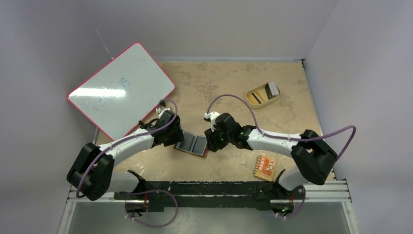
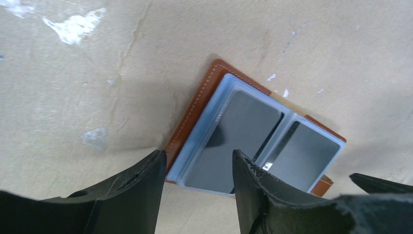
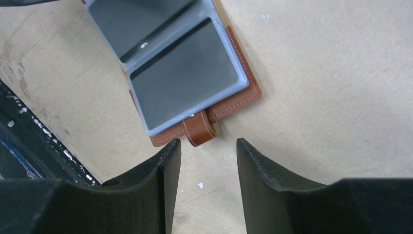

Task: Put the credit cards into the card holder
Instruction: Insert the credit card into the card holder, then close the card holder at the center of the board.

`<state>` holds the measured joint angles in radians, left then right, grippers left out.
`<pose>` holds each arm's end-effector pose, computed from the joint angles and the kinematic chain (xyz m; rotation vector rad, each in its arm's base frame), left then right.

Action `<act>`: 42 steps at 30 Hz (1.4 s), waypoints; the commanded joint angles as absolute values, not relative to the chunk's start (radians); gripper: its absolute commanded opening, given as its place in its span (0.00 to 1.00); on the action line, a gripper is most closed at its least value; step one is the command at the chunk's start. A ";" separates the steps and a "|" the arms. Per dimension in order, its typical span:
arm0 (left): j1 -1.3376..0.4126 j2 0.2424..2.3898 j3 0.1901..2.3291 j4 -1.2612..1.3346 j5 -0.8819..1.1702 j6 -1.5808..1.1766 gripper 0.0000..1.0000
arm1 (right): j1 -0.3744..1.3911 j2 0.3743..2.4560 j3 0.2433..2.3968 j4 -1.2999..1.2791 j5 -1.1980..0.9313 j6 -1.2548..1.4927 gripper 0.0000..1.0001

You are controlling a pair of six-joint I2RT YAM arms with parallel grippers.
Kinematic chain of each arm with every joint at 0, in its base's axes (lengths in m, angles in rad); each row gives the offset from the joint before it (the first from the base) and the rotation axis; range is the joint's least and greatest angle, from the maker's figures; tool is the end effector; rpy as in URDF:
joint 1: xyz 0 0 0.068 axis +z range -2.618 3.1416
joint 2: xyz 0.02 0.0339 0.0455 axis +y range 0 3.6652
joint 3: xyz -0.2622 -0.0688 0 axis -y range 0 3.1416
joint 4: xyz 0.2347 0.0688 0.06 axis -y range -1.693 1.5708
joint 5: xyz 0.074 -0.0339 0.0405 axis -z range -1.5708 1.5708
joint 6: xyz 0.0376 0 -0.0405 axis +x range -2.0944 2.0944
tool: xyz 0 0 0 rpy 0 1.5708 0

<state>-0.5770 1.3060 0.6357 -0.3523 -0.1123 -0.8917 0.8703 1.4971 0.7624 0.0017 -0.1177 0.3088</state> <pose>0.1956 -0.1223 0.1727 -0.4540 2.5958 -0.3865 0.1886 0.2305 0.1877 -0.7290 2.2997 0.7151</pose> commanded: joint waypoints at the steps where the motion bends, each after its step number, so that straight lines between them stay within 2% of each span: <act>1: -0.548 1.275 0.692 -0.405 -0.144 -0.838 0.52 | 0.890 1.487 0.839 -0.023 -0.117 0.172 0.48; 18: -0.466 1.338 0.648 -0.342 -0.002 -0.815 0.54 | 0.955 1.609 0.908 -0.047 -0.053 0.098 0.43; 26: -0.463 1.360 0.644 -0.310 0.049 -0.819 0.54 | 0.958 1.629 0.903 -0.026 -0.075 0.069 0.37; 37: -0.462 1.384 0.682 -0.376 -0.004 -0.787 0.54 | 0.961 1.607 0.898 0.025 -0.051 0.068 0.14; 42: -0.462 1.391 0.668 -0.359 0.025 -0.795 0.53 | 0.959 1.528 0.836 0.122 -0.105 0.158 0.11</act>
<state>-0.4675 1.3773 0.6575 -0.3573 0.0292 -0.8150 0.9554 1.6230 0.8661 0.0086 -0.0734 0.0898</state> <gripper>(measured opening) 0.536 0.125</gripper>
